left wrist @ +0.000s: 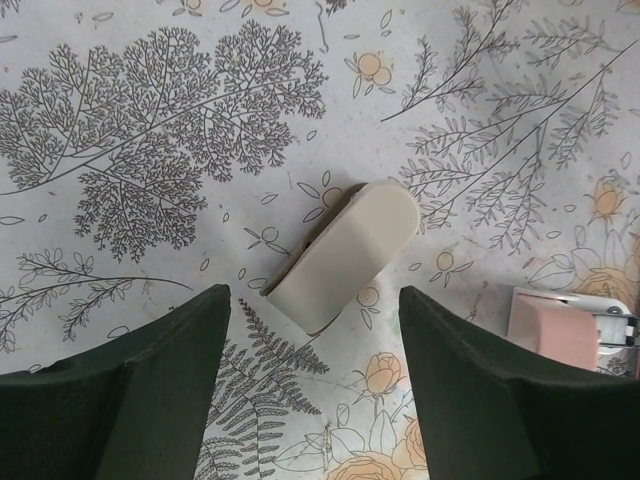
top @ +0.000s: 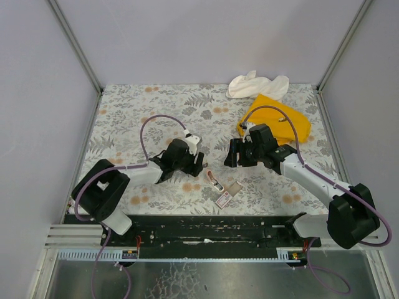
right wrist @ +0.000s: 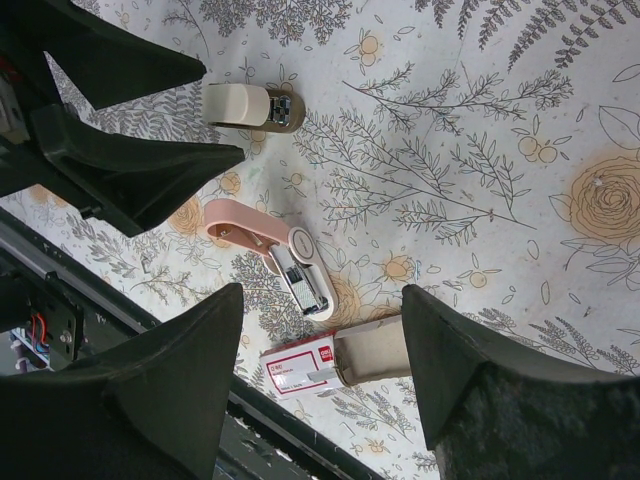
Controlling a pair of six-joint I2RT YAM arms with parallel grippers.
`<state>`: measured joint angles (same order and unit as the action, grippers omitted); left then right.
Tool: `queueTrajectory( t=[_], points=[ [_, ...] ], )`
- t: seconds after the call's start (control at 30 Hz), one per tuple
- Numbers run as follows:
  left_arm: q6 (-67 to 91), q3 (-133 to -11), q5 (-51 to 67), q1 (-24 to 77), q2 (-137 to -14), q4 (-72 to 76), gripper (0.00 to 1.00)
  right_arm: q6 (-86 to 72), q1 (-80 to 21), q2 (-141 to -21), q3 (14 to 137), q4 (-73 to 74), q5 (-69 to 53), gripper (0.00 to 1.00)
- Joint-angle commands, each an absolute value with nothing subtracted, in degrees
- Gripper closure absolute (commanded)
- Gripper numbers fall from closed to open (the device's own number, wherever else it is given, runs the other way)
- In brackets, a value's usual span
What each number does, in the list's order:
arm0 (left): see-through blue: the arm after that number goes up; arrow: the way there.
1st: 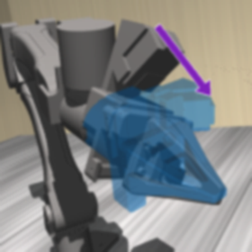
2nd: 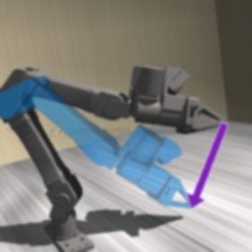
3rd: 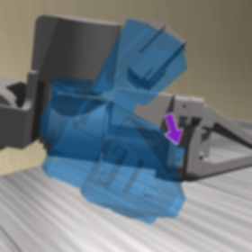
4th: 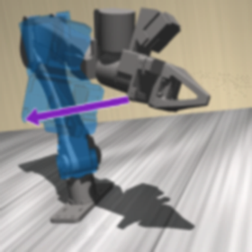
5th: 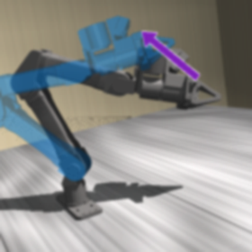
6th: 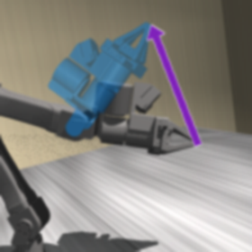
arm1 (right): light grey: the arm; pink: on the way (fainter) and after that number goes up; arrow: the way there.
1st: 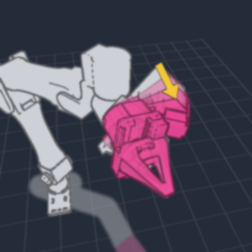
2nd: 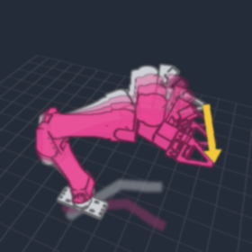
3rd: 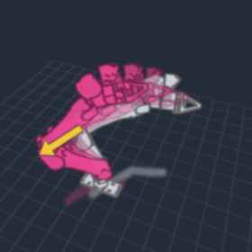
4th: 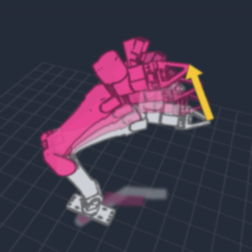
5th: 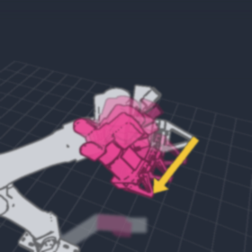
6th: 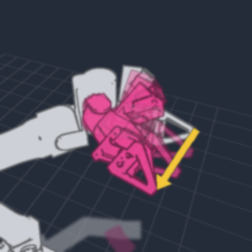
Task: Load the staples into the stapler
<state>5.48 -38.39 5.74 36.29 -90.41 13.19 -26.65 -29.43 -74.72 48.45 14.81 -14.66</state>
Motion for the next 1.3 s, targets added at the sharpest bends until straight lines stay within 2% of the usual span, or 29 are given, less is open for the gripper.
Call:
queueTrajectory(
  t=[0.0,0.17,0.3,0.53,0.73,0.93,1.1,1.27],
  points=[
    [3.8,-38.2,5.4,36.7,-92.4,16.7,0.35,-27.2,-29.0,-73.7,49.6,14.4,-15.6,0.28],
    [4.4,-37.3,5.7,37.1,-92.9,17.1,0.46,-27.4,-29.0,-73.5,49.8,14.6,-15.3,0.28],
    [4.6,-35.5,5.2,38.1,-90.9,17.6,0.5,-27.7,-29.1,-73.5,49.5,14.6,-15.4,0.28],
    [3.7,-35.9,2.1,38.9,-90.9,17.8,0.51,-27.8,-29.1,-73.4,49.7,14.6,-15.7,0.28],
    [3.1,-36.7,-3.6,38.8,-92.4,19.2,0.44,-27.7,-29.0,-73.2,49.8,14.9,-15.7,0.28],
    [2.5,-38.7,-1.1,38.9,-95.6,20.8,0.38,-27.9,-29.1,-73.7,50.1,14.7,-16.1,0.28],
    [2.0,-39.9,-0.2,39.0,-96.9,20.8,0.39,-27.9,-29.1,-73.8,50.4,14.9,-16.0,0.28],
    [2.6,-38.2,0.1,39.6,-95.7,21.3,0.47,-28.0,-29.0,-73.9,50.5,14.9,-16.0,0.28]
  ],
)
